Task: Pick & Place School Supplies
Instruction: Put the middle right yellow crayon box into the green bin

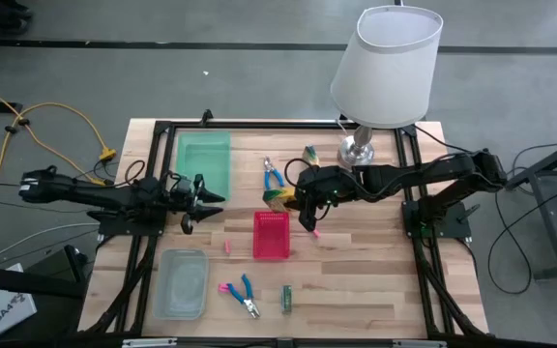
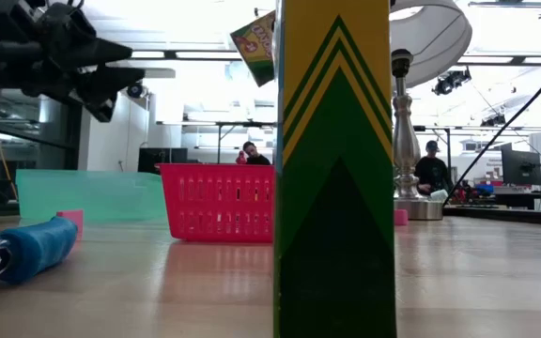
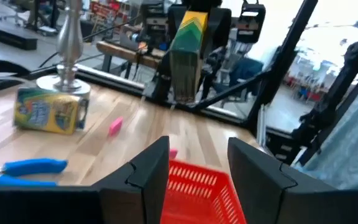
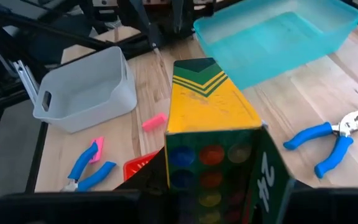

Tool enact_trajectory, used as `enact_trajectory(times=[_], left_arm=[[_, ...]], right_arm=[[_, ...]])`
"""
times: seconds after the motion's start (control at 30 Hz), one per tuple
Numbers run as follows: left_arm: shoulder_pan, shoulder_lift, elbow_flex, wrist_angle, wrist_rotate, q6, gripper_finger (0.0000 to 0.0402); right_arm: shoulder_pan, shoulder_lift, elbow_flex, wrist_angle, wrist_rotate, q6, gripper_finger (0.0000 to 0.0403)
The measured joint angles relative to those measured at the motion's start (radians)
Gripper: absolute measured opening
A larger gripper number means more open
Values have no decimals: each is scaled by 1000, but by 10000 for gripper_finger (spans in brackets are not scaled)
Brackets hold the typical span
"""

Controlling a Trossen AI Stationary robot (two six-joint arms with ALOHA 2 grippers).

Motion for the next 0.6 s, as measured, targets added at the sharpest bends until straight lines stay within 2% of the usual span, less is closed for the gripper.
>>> enact_trajectory(times=[0.17, 0.33, 0.47, 0.6], left_arm=[[-1, 232, 48, 197, 25, -16, 159], [-2, 444, 87, 411, -9, -25, 159], [-14, 570, 102, 582, -85, -25, 159], [-30, 657, 107, 747, -92, 72, 159]], right_arm=[[0, 0, 0, 29, 0, -11, 91], [0, 0, 0, 34, 0, -12, 91], [0, 0, 0, 36, -4, -12, 91], [0, 0, 0, 40, -8, -14, 91]])
